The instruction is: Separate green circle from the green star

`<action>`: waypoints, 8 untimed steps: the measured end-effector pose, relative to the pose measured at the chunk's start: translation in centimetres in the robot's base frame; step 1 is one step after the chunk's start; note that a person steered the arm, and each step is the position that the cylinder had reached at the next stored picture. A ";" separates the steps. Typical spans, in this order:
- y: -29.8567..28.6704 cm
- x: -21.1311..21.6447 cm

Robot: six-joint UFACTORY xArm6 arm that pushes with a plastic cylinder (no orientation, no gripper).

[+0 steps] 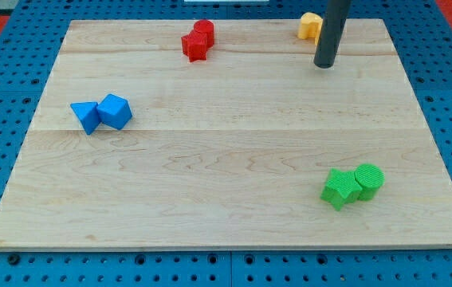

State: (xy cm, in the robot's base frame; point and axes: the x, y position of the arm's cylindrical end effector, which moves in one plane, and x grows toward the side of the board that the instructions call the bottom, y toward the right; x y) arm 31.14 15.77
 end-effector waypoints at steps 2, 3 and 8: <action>2.3 11.5; 8.1 17.5; -7.2 21.3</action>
State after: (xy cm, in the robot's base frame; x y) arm 52.44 8.57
